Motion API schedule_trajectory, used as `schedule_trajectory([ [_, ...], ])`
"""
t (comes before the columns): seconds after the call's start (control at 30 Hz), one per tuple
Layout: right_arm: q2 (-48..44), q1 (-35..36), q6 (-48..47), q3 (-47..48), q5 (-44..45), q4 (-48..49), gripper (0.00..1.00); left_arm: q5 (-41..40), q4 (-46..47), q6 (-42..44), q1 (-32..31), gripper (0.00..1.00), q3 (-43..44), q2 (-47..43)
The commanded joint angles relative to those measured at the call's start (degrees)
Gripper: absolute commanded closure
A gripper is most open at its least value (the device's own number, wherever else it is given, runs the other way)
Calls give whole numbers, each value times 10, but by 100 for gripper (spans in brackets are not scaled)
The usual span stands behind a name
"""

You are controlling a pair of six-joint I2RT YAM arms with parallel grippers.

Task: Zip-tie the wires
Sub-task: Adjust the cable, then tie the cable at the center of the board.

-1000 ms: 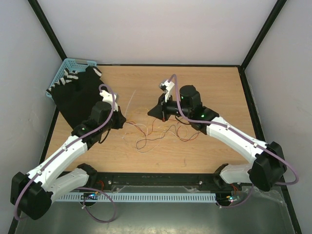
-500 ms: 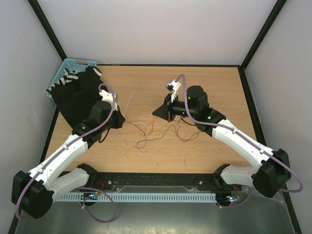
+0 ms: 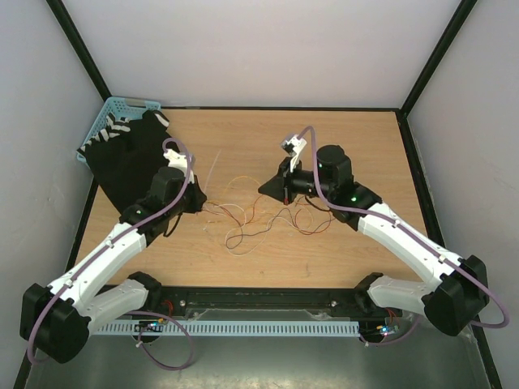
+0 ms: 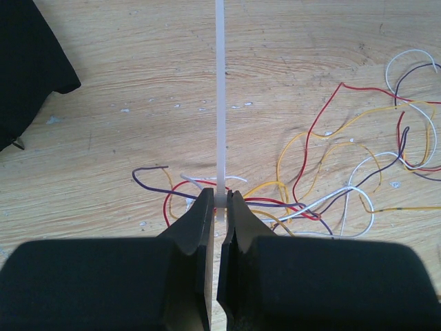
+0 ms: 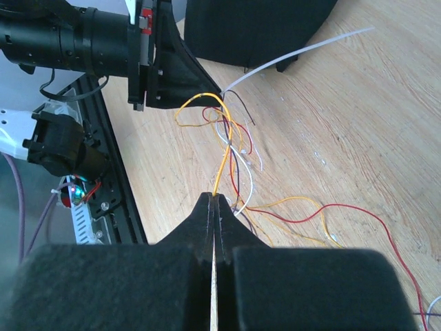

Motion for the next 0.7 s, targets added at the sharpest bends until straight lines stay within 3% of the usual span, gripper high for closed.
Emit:
schedule_trajectory([
  [0.0, -23, -6, -10, -8, 21, -12, 100, -5, 16, 5, 6, 100, -5, 1],
  [0.17, -27, -8, -12, -14, 23, -15, 100, -1, 18, 4, 8, 100, -7, 1],
  [0.27, -17, -8, -11, -17, 16, -15, 81, 6, 21, 6, 8, 100, -6, 0],
  [0.37, -12, -8, -15, -9, 16, -19, 51, 21, 32, 18, 8, 100, -9, -10],
  [0.43, -11, -8, -16, 4, 18, -22, 37, 24, 35, 26, 9, 100, -10, -15],
  [0.53, -3, -8, -8, 21, 11, -14, 28, 34, 39, 41, 8, 100, -11, -20],
  [0.67, 9, -8, 59, 11, 6, 59, 23, 56, 58, 47, 8, 100, -20, -29],
])
